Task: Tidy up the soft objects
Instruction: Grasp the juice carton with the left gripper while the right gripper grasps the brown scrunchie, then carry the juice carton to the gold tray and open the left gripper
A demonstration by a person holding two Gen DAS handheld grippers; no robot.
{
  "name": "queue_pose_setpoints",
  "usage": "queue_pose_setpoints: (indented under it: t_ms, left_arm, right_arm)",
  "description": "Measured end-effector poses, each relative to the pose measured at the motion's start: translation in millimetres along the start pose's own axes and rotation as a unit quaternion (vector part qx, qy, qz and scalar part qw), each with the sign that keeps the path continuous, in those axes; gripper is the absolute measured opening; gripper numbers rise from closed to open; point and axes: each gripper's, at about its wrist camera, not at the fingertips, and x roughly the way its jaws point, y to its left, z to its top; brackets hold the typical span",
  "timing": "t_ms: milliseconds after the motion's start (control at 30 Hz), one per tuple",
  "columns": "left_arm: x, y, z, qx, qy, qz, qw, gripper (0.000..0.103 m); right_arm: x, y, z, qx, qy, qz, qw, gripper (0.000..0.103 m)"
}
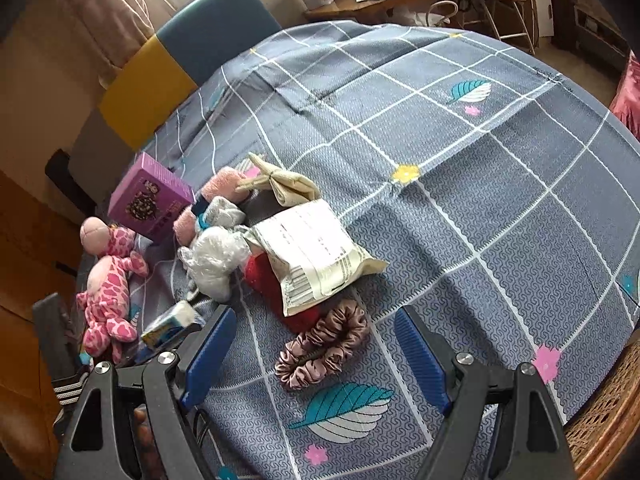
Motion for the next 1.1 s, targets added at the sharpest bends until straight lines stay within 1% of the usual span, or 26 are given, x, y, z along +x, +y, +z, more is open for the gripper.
queue_pose_setpoints:
  t_ms: [67, 200, 267, 367, 467, 567, 600, 633, 667, 700, 767, 833, 867, 967, 1000, 1067, 1100]
  left_arm:
    - [-12, 10, -6, -0.001, -0.010, 0.001, 0.9999, 0.072]
    - [-39, 28, -17, 0.011, -0.040, 0.010, 0.9991, 0.072]
    - [-51, 34, -22, 0.018, -0.053, 0.011, 0.9984, 0.072]
    - [-67, 43, -30, 0.019, -0.070, 0.012, 0.9973, 0.072]
    - [-83, 50, -38, 0.019, -0.085, 0.010, 0.9962, 0.072]
    - [-96, 54, -42, 0.022, -0.099, 0.011, 0.9948, 0.072]
    - [-100, 55, -44, 0.022, -0.104, 0.012, 0.9943, 0.072]
    - [-105, 57, -46, 0.022, -0.110, 0.013, 0.9936, 0.072]
    - [-107, 58, -47, 0.022, -0.113, 0.014, 0.9932, 0.072]
    - [-111, 60, -49, 0.022, -0.118, 0.015, 0.9927, 0.072]
    - [-118, 64, -53, 0.021, -0.126, 0.018, 0.9916, 0.072]
    - [-124, 69, -56, 0.017, -0.134, 0.020, 0.9907, 0.072]
    - [-127, 72, -58, 0.013, -0.137, 0.022, 0.9902, 0.072]
    - [-136, 83, -64, 0.004, -0.146, 0.025, 0.9890, 0.072]
    - [-139, 86, -66, -0.001, -0.148, 0.026, 0.9886, 0.072]
    - [-145, 92, -68, -0.008, -0.155, 0.029, 0.9875, 0.072]
    - [-147, 94, -70, -0.012, -0.157, 0.031, 0.9870, 0.072]
  right_arm:
    - [10, 1, -1, -0.004, 0.029, -0.018, 0.999, 0.083]
    - [26, 12, -3, -0.030, 0.068, -0.048, 0.996, 0.083]
    - [31, 16, -4, -0.041, 0.079, -0.053, 0.995, 0.083]
    - [43, 21, -7, -0.039, 0.097, -0.057, 0.993, 0.083]
    - [57, 28, -12, -0.041, 0.111, -0.072, 0.990, 0.083]
    - [70, 33, -17, -0.053, 0.115, -0.099, 0.987, 0.083]
    - [74, 35, -19, -0.064, 0.116, -0.112, 0.985, 0.080]
    - [75, 38, -21, -0.078, 0.113, -0.127, 0.982, 0.069]
    - [73, 42, -23, -0.094, 0.107, -0.151, 0.978, 0.053]
    - [70, 43, -25, -0.099, 0.097, -0.165, 0.977, 0.019]
    - [64, 41, -29, -0.092, 0.101, -0.153, 0.979, 0.018]
    - [56, 44, -37, -0.105, 0.094, -0.150, 0.979, 0.018]
    - [51, 47, -42, -0.112, 0.091, -0.140, 0.979, 0.018]
    - [34, 63, -54, -0.143, 0.075, -0.088, 0.983, 0.018]
    - [29, 72, -58, -0.160, 0.071, -0.063, 0.983, 0.018]
    - [24, 91, -66, -0.197, 0.064, -0.027, 0.978, 0.018]
    - [26, 104, -70, -0.217, 0.062, -0.022, 0.974, 0.018]
